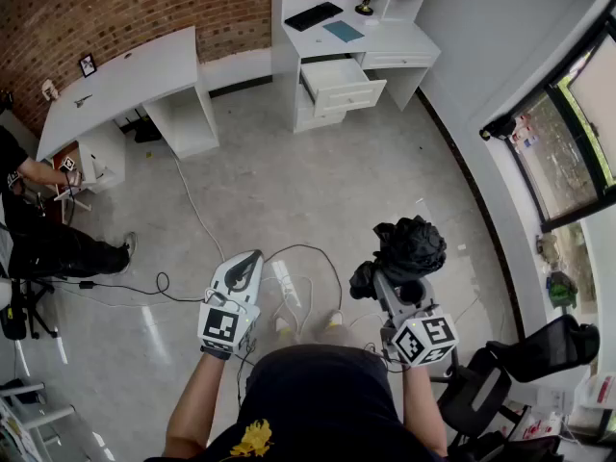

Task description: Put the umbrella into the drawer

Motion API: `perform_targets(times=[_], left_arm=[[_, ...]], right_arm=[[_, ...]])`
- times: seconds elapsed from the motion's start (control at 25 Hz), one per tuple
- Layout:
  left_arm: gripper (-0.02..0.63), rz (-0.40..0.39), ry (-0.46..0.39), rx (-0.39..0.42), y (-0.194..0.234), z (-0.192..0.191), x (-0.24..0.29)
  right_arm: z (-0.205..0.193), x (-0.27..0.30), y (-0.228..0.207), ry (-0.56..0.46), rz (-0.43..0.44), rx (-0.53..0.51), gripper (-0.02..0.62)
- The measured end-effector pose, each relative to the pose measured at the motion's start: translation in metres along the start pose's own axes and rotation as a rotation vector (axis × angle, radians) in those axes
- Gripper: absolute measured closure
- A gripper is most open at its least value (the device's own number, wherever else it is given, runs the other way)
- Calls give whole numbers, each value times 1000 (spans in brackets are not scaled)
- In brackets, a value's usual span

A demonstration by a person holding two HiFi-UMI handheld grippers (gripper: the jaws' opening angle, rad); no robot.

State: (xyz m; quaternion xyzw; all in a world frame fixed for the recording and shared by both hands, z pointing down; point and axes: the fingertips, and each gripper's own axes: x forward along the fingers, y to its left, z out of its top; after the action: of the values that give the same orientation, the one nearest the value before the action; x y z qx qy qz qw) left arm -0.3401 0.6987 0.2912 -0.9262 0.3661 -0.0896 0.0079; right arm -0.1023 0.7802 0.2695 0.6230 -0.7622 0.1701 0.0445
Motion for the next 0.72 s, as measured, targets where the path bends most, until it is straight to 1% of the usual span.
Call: perform_targets(times=[0.2, 0.32, 0.48, 0.6, 0.72], left_arm=[[592, -8, -38, -28, -31, 22, 18], [592, -19, -56, -13, -53, 37, 33], [592, -43, -68, 9, -85, 45, 42], [592, -39, -73, 6, -92, 51, 45], [592, -37, -69, 19, -86, 49, 45]], right_arm=[[4, -15, 3, 6, 42, -60, 368], [11, -23, -6, -12, 61, -98, 368], [16, -43, -23, -8, 53, -208, 368], [26, -48, -32, 3, 37, -264, 368], [30, -42, -29, -14, 52, -252, 368]])
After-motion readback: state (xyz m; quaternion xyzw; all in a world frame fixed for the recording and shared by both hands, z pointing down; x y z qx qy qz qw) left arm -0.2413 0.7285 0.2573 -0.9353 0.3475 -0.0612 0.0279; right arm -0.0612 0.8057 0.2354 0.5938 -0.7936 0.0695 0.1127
